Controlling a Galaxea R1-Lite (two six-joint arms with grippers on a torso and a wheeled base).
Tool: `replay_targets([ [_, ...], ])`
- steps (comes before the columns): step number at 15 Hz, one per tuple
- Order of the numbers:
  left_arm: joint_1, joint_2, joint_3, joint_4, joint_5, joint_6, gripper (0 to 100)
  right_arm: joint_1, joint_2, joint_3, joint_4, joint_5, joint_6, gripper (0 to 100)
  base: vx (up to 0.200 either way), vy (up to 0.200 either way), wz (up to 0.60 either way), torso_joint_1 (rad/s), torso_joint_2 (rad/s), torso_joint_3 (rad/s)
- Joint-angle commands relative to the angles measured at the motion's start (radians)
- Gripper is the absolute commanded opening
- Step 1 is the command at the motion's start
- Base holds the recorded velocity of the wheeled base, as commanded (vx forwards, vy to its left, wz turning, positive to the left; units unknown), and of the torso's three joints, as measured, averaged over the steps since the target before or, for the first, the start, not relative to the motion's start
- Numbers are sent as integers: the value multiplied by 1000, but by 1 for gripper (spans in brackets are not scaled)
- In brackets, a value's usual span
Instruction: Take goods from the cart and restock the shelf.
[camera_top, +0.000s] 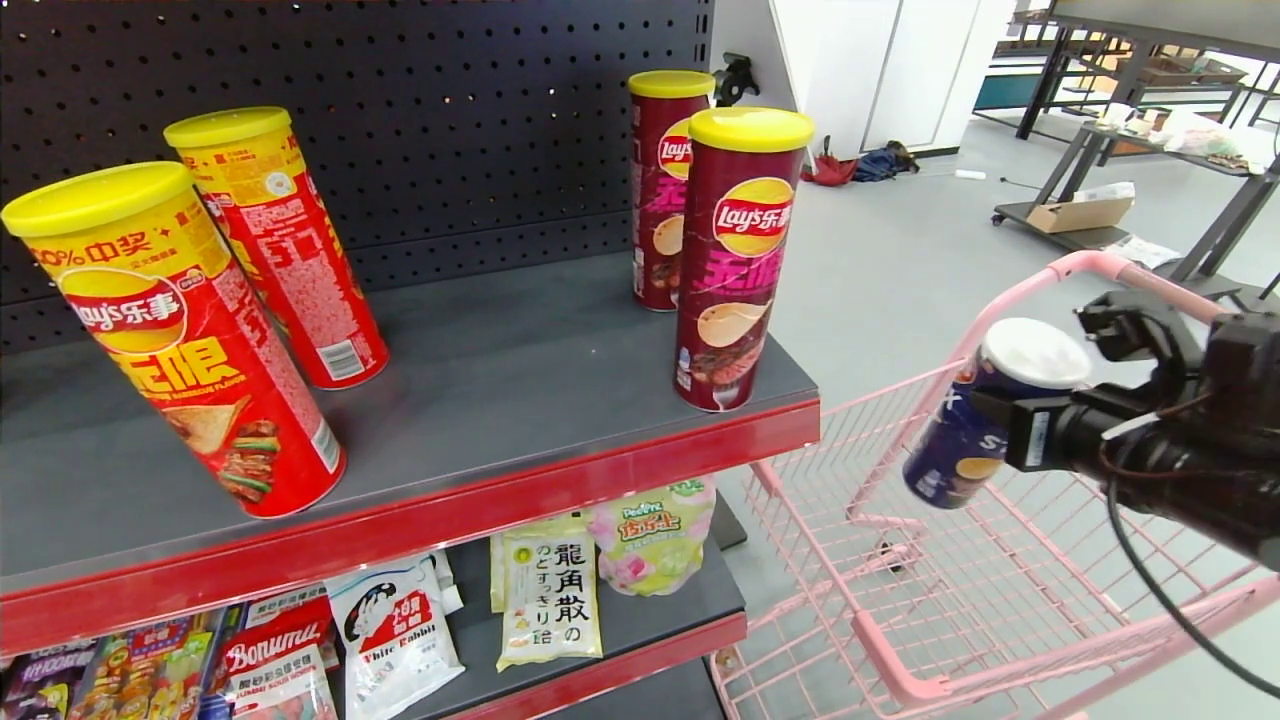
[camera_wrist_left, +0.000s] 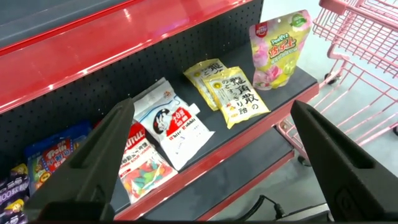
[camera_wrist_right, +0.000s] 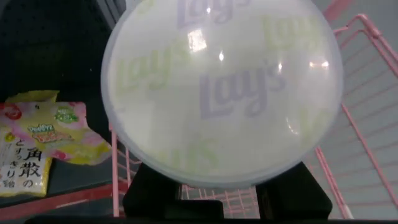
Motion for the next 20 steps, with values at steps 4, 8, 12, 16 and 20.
replay_targets([
  [4,12,18,-82,85,26,26,100,-35,-669,-109,684,-44,-20,0,0,0,0,0,0,0],
  [8,14,3,-154,229,35,24,100,-69,-922,14,838,-49,-97,0,0,0,0,0,0,0],
  [12,14,3,-149,192,49,26,100,-90,-995,83,839,-63,-140,0,0,0,0,0,0,0],
  [16,14,3,-151,191,55,30,100,-89,-995,90,841,-57,-140,0,0,0,0,90,-230,-147],
  [20,14,2,-149,191,60,32,100,-87,-988,90,839,-54,-140,0,0,0,0,212,-549,-342],
])
